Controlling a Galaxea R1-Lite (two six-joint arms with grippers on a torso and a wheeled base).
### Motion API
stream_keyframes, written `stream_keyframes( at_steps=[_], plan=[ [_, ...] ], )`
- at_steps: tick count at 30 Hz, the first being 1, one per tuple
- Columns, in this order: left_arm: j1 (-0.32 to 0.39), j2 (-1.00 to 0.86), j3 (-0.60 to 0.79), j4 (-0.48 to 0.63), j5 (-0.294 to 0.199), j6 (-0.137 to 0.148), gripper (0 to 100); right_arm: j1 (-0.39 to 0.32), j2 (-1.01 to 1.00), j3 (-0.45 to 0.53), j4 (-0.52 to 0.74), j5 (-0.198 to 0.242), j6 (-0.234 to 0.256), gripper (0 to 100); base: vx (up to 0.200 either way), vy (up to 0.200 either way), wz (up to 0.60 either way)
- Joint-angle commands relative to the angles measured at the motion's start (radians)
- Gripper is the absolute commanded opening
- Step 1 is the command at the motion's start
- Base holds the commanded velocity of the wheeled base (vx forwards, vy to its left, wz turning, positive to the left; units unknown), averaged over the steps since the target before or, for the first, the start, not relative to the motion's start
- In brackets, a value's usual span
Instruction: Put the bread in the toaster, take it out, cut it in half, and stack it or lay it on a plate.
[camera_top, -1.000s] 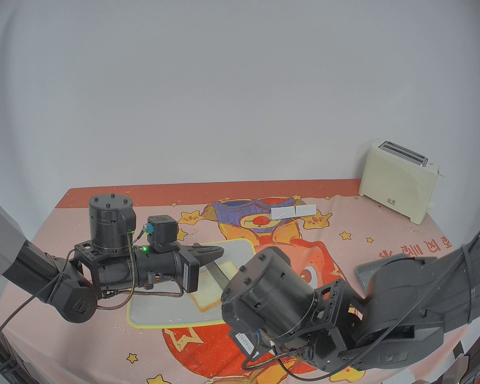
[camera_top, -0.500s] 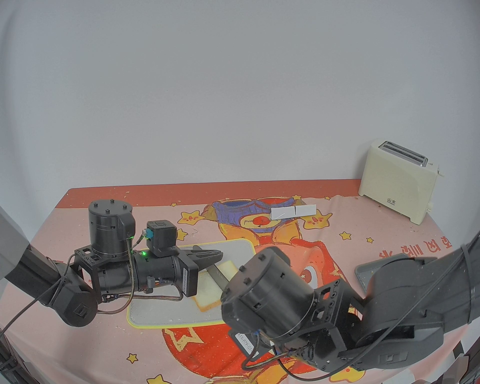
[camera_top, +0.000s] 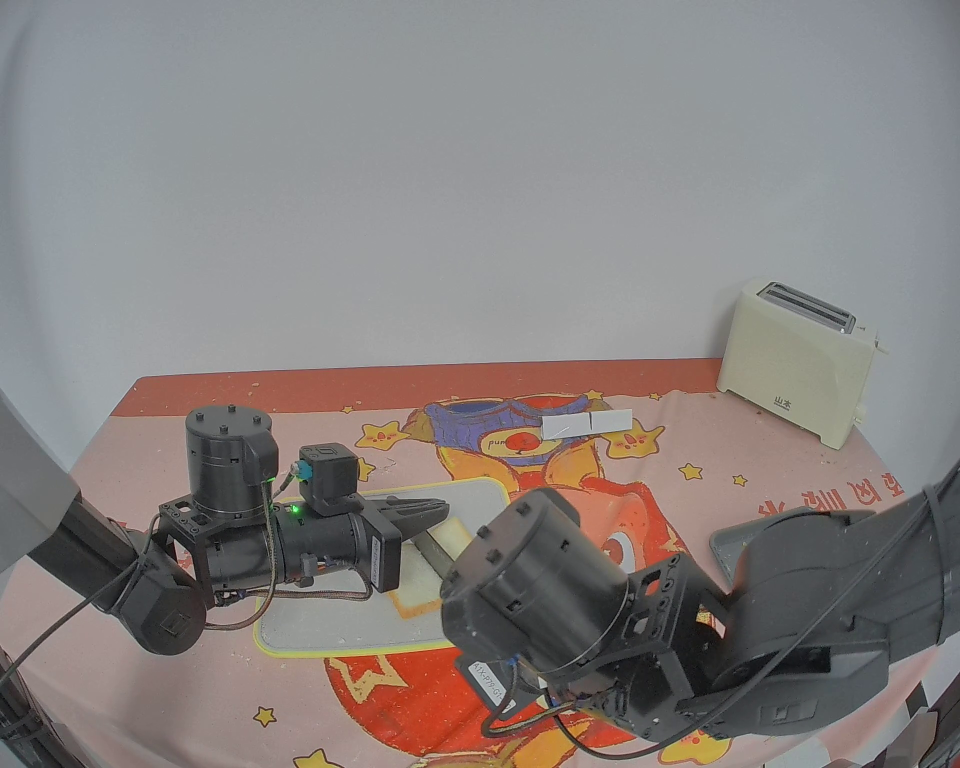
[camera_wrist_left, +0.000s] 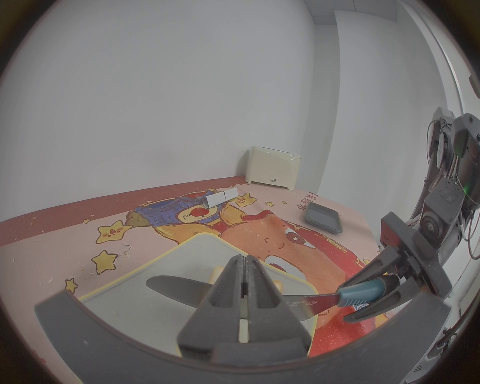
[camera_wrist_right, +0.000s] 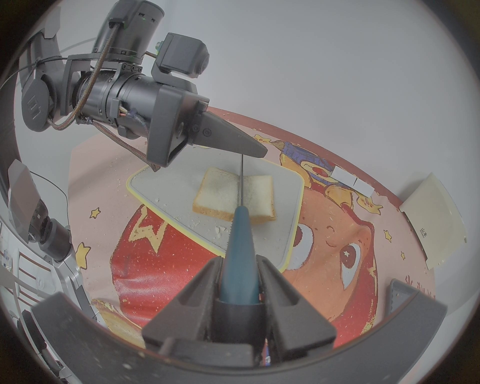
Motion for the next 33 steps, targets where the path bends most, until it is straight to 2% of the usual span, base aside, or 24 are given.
stream_keyframes(
  at_steps=[1, 16, 21, 33],
  plan=[
    [0.0, 0.013, 0.0, 0.004, 0.0, -0.001, 0, 0.001, -0.004, -0.013, -0.003, -0.001, 0.0, 0, 0.0, 0.0, 0.0],
    [0.012, 0.01, -0.009, -0.027, 0.0, -0.001, 0, -0.006, 0.0, -0.004, -0.003, -0.001, 0.001, 0, 0.0, 0.0, 0.0],
    [0.011, 0.007, -0.01, -0.061, 0.0, -0.021, 0, -0.006, 0.0, -0.002, -0.003, -0.001, 0.005, 0, 0.0, 0.0, 0.0],
    [0.011, 0.006, 0.002, -0.096, -0.001, -0.022, 0, -0.01, 0.01, 0.01, -0.003, -0.001, 0.011, 0, 0.0, 0.0, 0.0]
  ],
)
